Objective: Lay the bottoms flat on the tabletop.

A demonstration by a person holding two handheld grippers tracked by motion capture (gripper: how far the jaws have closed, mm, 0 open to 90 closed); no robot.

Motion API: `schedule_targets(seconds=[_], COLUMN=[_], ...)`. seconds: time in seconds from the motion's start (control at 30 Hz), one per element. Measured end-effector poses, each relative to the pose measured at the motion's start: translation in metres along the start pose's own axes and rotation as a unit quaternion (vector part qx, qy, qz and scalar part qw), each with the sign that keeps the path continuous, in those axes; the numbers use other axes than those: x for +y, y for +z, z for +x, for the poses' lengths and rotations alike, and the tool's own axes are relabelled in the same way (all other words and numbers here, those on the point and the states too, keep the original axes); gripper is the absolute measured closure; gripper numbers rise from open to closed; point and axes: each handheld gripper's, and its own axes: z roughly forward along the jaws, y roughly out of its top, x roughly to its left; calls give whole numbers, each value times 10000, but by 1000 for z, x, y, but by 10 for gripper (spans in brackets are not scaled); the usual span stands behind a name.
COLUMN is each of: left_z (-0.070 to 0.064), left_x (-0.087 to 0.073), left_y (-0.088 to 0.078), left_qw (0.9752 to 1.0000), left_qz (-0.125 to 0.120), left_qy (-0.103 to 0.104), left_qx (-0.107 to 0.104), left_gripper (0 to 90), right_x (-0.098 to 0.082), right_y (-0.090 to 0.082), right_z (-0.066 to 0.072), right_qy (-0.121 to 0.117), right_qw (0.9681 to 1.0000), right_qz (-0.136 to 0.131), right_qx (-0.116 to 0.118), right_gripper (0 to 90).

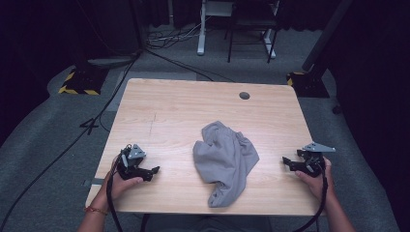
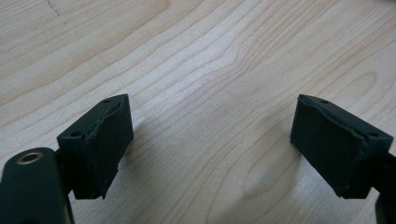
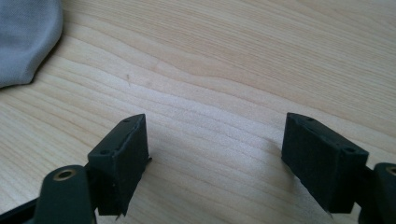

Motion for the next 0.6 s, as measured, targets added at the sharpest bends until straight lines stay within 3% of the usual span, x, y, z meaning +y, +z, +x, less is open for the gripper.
schedule_targets(seconds=[0.1, 0.3, 0.37, 0.43, 0.53, 0.57, 0.6], left_z=[0, -7, -18, -31, -57, -68, -68], left_x=[1, 8, 24, 41, 73, 84, 84], left_y=[0, 6, 12, 15, 20, 23, 23], left_qw=[10000, 9999, 9999, 9995, 9966, 9958, 9958], left_qz=[7, 18, -74, -242, -544, -568, -568], left_qy=[38, -93, -73, 129, 297, 412, 412], left_qx=[12, 97, -96, -162, -542, -592, -592], left_gripper=[132, 164, 193, 208, 234, 239, 235], right_x=[0, 2, 12, 25, 46, 53, 53], right_y=[0, 1, 1, 2, 8, 12, 12], right_z=[0, 0, 5, 14, 32, 39, 39], right_qy=[-2, -68, -212, -414, -751, -856, -856], right_qw=[10000, 10000, 9995, 9986, 9956, 9944, 9944], right_qz=[3, 17, -55, -115, -117, -108, -108], right_qx=[-7, 56, 218, 296, 547, 607, 607], right_gripper=[229, 252, 292, 310, 332, 338, 338])
